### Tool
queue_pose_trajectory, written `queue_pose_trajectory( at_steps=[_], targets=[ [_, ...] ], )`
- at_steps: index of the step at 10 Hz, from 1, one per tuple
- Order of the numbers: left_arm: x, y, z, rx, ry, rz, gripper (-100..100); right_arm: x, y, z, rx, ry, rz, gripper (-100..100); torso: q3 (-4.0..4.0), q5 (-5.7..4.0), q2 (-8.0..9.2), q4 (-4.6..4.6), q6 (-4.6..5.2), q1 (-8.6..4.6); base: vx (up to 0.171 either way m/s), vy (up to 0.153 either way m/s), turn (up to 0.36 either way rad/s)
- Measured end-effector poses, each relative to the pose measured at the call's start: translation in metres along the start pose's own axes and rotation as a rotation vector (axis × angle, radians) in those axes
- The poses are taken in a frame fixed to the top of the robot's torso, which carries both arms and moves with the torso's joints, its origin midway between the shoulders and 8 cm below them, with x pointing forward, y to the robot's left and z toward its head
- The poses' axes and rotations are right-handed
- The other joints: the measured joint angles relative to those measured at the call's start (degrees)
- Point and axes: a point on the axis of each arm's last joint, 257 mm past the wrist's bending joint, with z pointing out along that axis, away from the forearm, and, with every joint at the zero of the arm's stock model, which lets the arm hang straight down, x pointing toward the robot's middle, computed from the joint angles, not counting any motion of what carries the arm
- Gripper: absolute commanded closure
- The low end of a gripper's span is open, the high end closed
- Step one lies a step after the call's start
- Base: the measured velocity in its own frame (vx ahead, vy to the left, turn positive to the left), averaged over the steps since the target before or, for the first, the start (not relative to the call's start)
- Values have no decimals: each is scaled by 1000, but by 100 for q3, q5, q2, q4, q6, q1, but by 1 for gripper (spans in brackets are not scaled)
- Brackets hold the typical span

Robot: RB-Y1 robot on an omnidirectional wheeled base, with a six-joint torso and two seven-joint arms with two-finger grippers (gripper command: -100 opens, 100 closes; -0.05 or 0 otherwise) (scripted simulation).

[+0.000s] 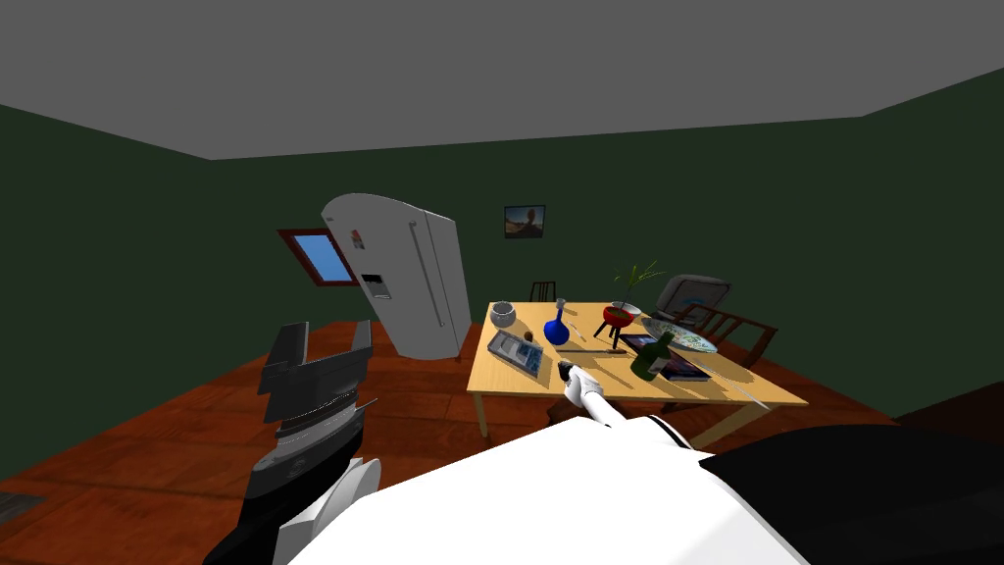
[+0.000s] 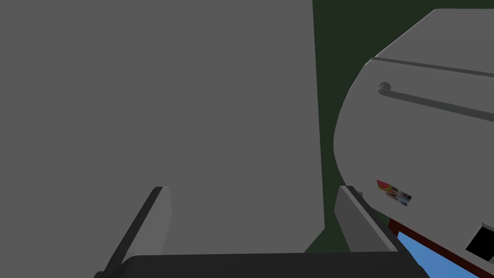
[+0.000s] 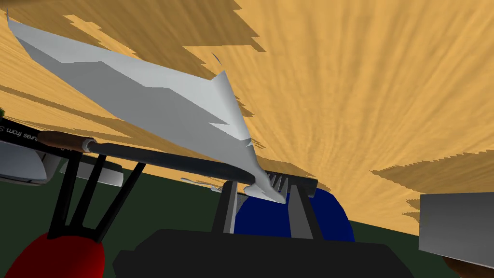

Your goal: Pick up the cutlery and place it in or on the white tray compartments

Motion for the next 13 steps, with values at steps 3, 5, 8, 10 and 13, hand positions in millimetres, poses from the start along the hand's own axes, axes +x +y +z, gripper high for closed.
queue_pose_trajectory(
  at_steps=[3,5,8,10,13],
  targets=[
    [0,0,0,0,0,0,0,-32,-17,6,38,-19,47,100,18,8,30,9,10,29,-127,196,-90],
    [0,0,0,0,0,0,0,-44,-26,8,60,-21,84,100,15,6,20,10,7,24,-87,153,-22],
    [0,0,0,0,0,0,0,-62,-34,11,83,-16,132,100,-4,1,-18,8,1,-1,-17,96,12],
    [0,0,0,0,0,0,0,-73,-34,11,91,-8,160,100,-6,-1,-21,6,0,2,-9,92,30],
    [0,0,0,0,0,0,0,-85,-25,14,91,8,196,100,-12,0,-30,5,-7,2,7,96,83]
  ],
)
